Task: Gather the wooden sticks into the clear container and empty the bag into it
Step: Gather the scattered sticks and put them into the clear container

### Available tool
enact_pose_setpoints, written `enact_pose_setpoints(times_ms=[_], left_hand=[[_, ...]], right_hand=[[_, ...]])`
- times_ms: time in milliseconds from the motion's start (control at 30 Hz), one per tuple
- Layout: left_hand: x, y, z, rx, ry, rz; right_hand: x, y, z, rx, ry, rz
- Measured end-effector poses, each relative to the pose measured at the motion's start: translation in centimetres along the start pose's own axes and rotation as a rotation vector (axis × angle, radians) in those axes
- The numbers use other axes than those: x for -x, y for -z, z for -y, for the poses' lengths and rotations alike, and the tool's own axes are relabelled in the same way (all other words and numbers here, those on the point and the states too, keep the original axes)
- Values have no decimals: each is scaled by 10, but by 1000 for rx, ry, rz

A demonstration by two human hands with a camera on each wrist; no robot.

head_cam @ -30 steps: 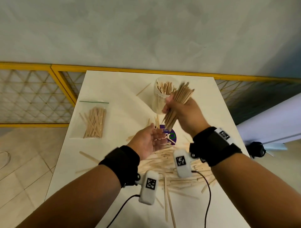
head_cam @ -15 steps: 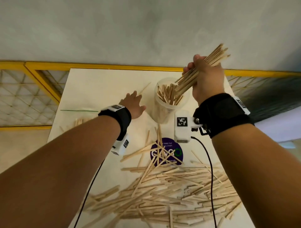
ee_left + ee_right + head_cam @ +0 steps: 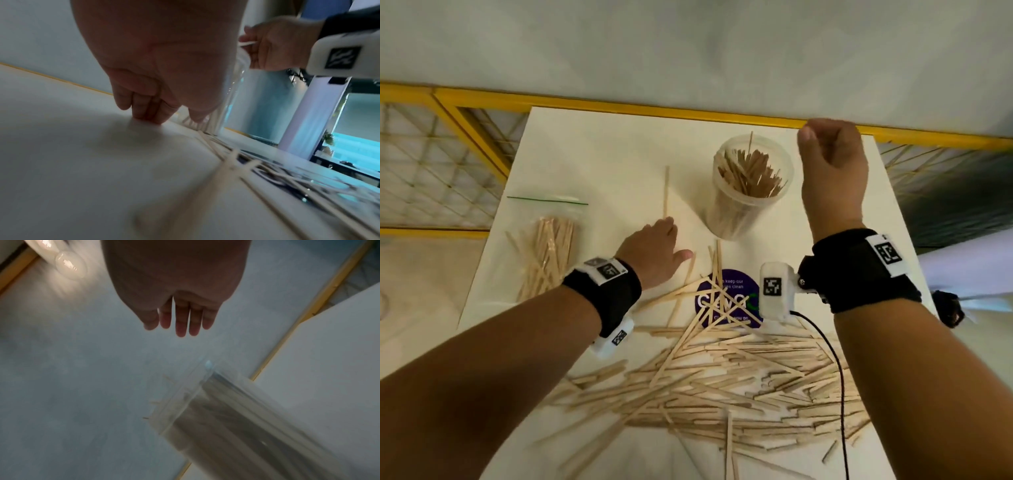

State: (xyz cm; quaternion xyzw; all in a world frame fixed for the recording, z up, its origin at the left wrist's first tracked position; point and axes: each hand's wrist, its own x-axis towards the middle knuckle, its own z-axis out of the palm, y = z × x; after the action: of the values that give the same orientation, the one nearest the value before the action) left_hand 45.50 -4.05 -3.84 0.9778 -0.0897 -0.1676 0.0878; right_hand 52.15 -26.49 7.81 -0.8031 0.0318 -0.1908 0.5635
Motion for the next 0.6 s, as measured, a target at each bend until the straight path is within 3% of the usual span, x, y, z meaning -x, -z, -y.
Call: enact_pose_setpoints(times_ms=[67, 133, 167, 267, 300, 400, 500, 600], left_hand=[[26, -8, 1, -9, -42, 5], [54, -15, 1, -7, -90, 27], [66, -18, 1, 20, -102, 36], [104, -27, -6, 150, -120, 43], [116, -31, -9, 175, -134, 31], [141, -40, -21, 242, -166, 30], [158, -46, -27, 276, -198, 78], [174, -43, -22, 260, -253, 31]], right_hand=[[17, 11, -9, -63, -44, -108], [46, 16, -25, -35, -169, -79], [62, 15, -32, 58, -229, 16], [113, -2, -61, 446, -272, 503], [129, -11, -67, 499, -241, 641], [155, -30, -82, 658, 32, 874], [175, -28, -84, 652, 184, 1007], [189, -6, -86, 543, 298, 1114]])
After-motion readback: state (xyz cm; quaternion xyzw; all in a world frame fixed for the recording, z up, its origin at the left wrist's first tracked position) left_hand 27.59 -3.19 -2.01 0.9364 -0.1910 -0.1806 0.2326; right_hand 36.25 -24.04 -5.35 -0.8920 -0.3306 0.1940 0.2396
